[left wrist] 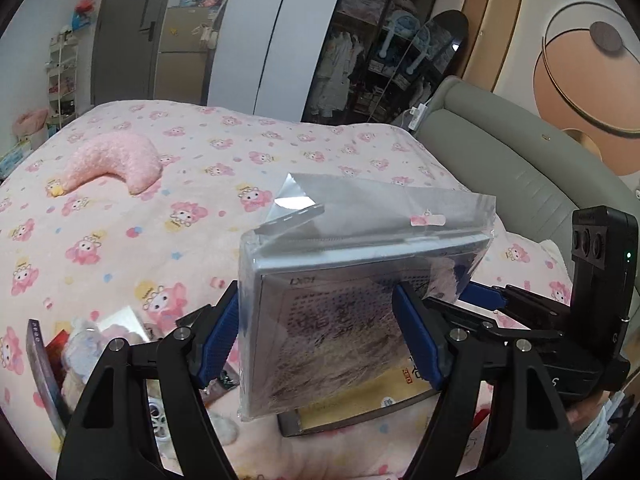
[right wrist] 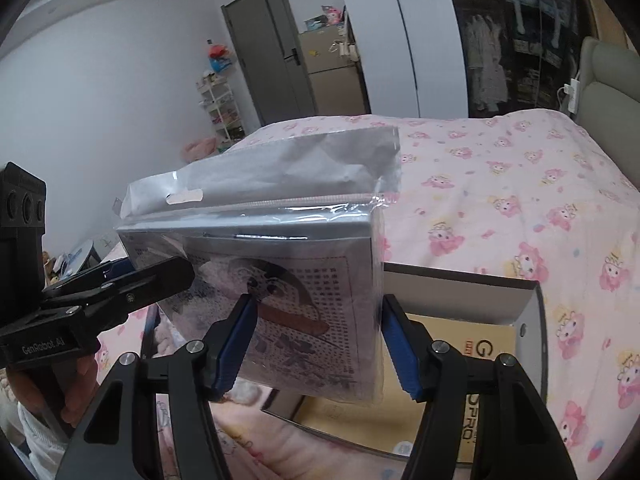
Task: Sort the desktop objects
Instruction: 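Lift the bagged Shin-chan bead kit with both grippers toward the black box, then lower the bead kit upright into the black box with both grippers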
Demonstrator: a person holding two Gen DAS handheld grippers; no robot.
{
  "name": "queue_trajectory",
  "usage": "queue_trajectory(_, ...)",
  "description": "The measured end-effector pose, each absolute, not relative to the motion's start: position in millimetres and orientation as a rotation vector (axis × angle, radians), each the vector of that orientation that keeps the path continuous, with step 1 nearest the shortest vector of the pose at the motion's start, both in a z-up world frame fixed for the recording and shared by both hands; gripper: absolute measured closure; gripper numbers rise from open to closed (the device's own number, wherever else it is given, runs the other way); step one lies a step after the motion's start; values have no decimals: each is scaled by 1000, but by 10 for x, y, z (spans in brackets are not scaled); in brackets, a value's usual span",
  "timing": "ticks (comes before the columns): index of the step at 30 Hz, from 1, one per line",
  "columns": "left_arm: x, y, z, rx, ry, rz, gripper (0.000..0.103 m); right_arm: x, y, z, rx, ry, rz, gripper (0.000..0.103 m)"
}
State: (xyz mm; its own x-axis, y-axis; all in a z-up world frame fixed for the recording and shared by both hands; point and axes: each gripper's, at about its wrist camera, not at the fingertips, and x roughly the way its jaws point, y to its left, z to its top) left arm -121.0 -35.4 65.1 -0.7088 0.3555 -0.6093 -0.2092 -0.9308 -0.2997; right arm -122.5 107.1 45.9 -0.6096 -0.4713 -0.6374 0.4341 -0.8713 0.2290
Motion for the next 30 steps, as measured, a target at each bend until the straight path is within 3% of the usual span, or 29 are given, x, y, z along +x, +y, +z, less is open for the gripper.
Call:
queue_trajectory(5, -1664, 250, 209, -1135, -263, 2528, 28, -1533, 1499, 32, 1192, -55, -2477, 44)
queue_trajectory(12, -2085, 901, -491, -1361, -143, 2362, 28, -1963, 2053, -604, 1442, -215, -2474, 43)
queue_trajectory(24, -2178, 759, -984, -1507, -355, 2229, 29, -2081, 2226, -983, 1593, -191, -2456, 45)
queue_trajectory(30, -2140, 713, -1015, -1549, -367, 2164, 30, -2043, 2109, -1021, 1618, -119, -2454, 45)
